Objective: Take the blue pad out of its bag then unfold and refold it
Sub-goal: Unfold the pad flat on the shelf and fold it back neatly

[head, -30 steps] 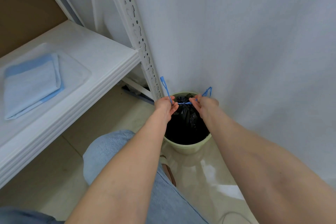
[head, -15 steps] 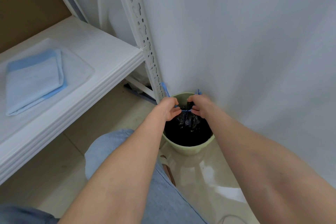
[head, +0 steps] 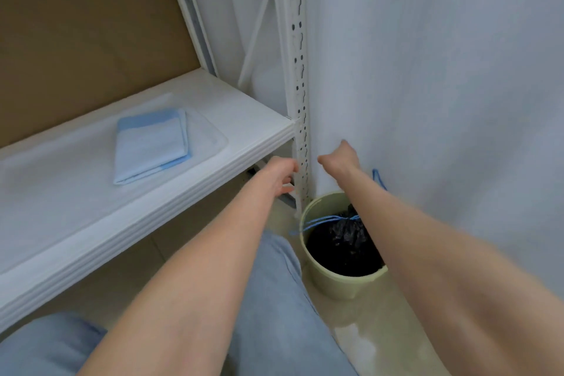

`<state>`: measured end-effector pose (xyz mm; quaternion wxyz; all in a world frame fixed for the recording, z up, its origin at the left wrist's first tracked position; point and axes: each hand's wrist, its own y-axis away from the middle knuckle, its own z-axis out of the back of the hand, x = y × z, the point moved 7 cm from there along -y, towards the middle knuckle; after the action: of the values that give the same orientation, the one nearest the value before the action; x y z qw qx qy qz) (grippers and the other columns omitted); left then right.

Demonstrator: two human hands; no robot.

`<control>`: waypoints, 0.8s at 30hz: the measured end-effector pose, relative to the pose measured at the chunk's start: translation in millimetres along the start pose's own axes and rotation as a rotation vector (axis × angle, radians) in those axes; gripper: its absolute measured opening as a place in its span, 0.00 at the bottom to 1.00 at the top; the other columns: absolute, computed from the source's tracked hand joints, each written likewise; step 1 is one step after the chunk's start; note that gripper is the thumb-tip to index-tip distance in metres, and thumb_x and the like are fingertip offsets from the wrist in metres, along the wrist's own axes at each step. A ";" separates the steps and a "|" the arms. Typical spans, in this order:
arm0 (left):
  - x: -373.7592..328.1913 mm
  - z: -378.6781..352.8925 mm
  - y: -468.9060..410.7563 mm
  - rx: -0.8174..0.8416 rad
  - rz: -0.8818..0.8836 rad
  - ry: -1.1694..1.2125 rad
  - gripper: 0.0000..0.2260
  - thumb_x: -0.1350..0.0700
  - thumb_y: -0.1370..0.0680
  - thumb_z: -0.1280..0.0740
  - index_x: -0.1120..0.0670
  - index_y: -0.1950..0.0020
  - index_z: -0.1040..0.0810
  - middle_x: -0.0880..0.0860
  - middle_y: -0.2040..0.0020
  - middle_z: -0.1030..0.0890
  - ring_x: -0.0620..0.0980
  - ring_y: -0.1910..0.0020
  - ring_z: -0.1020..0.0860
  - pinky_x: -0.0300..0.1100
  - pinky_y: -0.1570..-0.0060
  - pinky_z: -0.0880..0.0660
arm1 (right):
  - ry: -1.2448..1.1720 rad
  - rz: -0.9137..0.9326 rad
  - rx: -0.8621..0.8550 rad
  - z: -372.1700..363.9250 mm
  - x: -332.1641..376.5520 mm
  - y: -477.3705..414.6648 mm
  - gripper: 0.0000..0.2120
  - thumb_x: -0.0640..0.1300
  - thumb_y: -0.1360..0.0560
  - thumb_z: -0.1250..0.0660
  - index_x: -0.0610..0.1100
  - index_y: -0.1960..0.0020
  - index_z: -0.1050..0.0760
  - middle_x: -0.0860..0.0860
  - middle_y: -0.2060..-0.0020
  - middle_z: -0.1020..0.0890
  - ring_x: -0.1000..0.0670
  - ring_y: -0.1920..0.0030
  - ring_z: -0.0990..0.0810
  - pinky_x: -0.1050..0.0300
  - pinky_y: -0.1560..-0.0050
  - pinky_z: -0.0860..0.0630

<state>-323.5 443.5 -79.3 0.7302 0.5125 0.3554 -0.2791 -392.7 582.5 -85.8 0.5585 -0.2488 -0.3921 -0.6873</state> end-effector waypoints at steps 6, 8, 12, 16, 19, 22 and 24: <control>-36.0 79.4 20.9 -0.213 -0.260 -0.145 0.14 0.64 0.24 0.41 0.57 0.39 0.26 0.56 0.41 0.25 0.56 0.40 0.27 0.44 0.38 0.29 | 0.079 0.240 0.047 -33.9 100.1 32.3 0.26 0.44 0.26 0.37 0.42 0.29 0.35 0.41 0.35 0.28 0.39 0.39 0.25 0.46 0.39 0.26; -49.0 110.2 32.9 -0.320 -0.364 -0.248 0.18 0.63 0.21 0.41 0.56 0.31 0.30 0.54 0.31 0.29 0.54 0.33 0.29 0.42 0.34 0.32 | 0.125 0.295 0.069 -51.2 129.7 47.6 0.28 0.45 0.24 0.37 0.43 0.26 0.39 0.42 0.32 0.31 0.40 0.36 0.28 0.48 0.38 0.27; -58.6 173.8 47.9 -0.484 -0.476 -0.314 0.16 0.62 0.20 0.41 0.52 0.33 0.28 0.52 0.31 0.30 0.52 0.36 0.27 0.39 0.43 0.30 | 0.188 0.382 0.103 -94.7 182.6 73.7 0.27 0.47 0.22 0.38 0.47 0.25 0.41 0.43 0.30 0.36 0.40 0.34 0.31 0.48 0.38 0.28; -47.3 232.0 53.6 -0.585 -0.469 -0.361 0.15 0.60 0.21 0.40 0.51 0.35 0.27 0.52 0.32 0.30 0.52 0.37 0.26 0.40 0.42 0.30 | 0.236 0.472 0.152 -144.9 223.9 98.9 0.25 0.47 0.21 0.39 0.48 0.25 0.40 0.43 0.31 0.35 0.40 0.33 0.31 0.49 0.37 0.29; -30.7 272.8 49.0 -0.635 -0.433 -0.385 0.15 0.60 0.21 0.40 0.52 0.35 0.26 0.52 0.32 0.30 0.52 0.36 0.27 0.41 0.40 0.30 | 0.277 0.518 0.211 -186.2 244.2 111.2 0.25 0.47 0.21 0.39 0.49 0.25 0.39 0.44 0.31 0.34 0.41 0.33 0.32 0.50 0.35 0.31; -14.6 310.0 42.9 -0.686 -0.381 -0.458 0.15 0.59 0.22 0.39 0.52 0.36 0.25 0.54 0.33 0.30 0.53 0.37 0.27 0.44 0.37 0.30 | 0.342 0.587 0.292 -230.2 260.5 120.1 0.25 0.48 0.21 0.39 0.50 0.25 0.39 0.44 0.30 0.36 0.41 0.32 0.34 0.51 0.35 0.33; -4.9 332.1 37.2 -0.717 -0.344 -0.509 0.15 0.59 0.22 0.39 0.52 0.35 0.25 0.55 0.34 0.30 0.54 0.37 0.27 0.46 0.37 0.29 | 0.396 0.637 0.333 -258.4 269.2 126.0 0.25 0.49 0.21 0.39 0.50 0.26 0.38 0.45 0.29 0.36 0.41 0.30 0.36 0.50 0.34 0.34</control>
<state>-220.4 141.1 18.9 0.8682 0.0770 0.3188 -0.3724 -314.5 208.6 10.1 0.8407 -0.1266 -0.2862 -0.4419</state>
